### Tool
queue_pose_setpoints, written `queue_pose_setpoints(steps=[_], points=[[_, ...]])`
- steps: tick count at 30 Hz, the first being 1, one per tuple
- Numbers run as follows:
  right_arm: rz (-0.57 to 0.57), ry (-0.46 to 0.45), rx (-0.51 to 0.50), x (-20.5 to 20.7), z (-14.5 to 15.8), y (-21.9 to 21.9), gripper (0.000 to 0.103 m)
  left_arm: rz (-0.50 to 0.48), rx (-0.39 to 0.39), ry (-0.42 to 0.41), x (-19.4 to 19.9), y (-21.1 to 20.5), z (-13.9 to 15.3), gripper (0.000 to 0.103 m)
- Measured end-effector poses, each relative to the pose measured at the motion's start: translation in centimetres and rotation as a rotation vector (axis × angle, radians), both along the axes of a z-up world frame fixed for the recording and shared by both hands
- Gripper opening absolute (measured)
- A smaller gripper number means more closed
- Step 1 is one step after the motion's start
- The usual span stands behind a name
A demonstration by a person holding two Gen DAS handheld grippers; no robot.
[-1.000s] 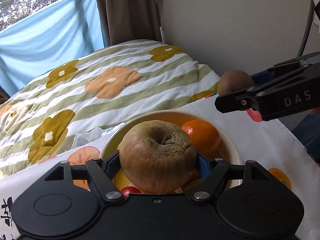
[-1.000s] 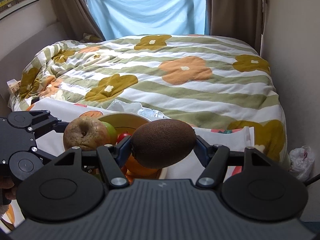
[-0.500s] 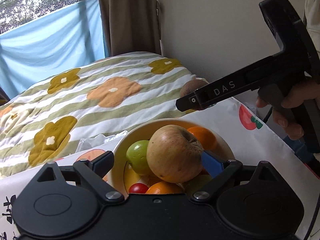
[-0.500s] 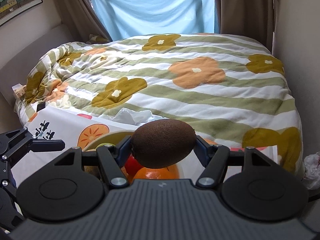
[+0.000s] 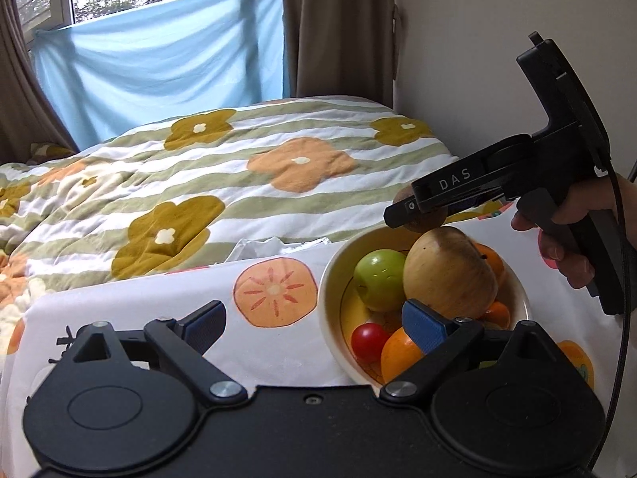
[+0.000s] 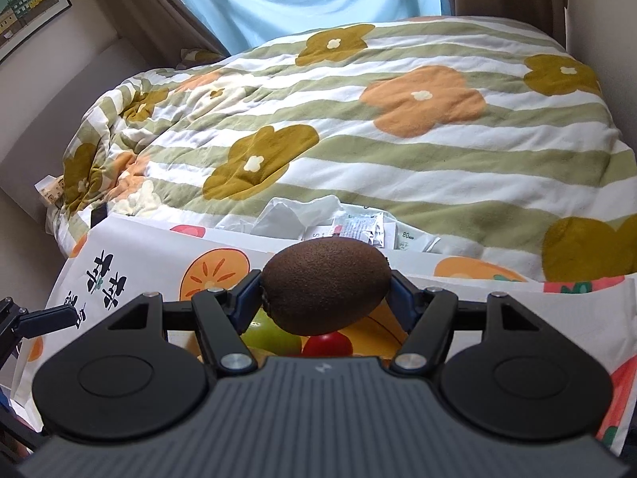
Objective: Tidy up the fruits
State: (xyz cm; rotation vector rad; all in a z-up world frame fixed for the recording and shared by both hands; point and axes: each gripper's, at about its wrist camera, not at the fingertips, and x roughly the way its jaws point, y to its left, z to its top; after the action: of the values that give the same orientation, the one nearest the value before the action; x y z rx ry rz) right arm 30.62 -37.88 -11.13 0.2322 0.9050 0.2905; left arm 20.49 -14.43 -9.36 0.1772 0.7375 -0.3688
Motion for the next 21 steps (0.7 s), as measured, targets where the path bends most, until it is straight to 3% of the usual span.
queue_pose_setpoints(steps=[1,4,5,13,21], points=[[0.002,-0.01,0.007,-0.1,0.1,0.0,0.083,0.011,0.0,0.002,-0.2,0.3,0.0,0.098],[-0.014,-0.039,-0.007,-0.3,0.6,0.0,0.099,0.048,0.012,0.002,-0.7,1.2,0.1,0.098],[-0.018,-0.049,0.0,-0.5,0.7,-0.1,0.1,0.056,0.013,0.001,-0.9,1.4,0.2,0.098],[-0.063,-0.091,-0.002,-2.8,2.5,0.3,0.101,0.094,0.016,-0.03,-2.3,3.0,1.6,0.098],[-0.125,-0.183,-0.041,-9.0,7.9,2.4,0.101,0.122,-0.02,-0.127,-5.7,6.4,5.6,0.098]])
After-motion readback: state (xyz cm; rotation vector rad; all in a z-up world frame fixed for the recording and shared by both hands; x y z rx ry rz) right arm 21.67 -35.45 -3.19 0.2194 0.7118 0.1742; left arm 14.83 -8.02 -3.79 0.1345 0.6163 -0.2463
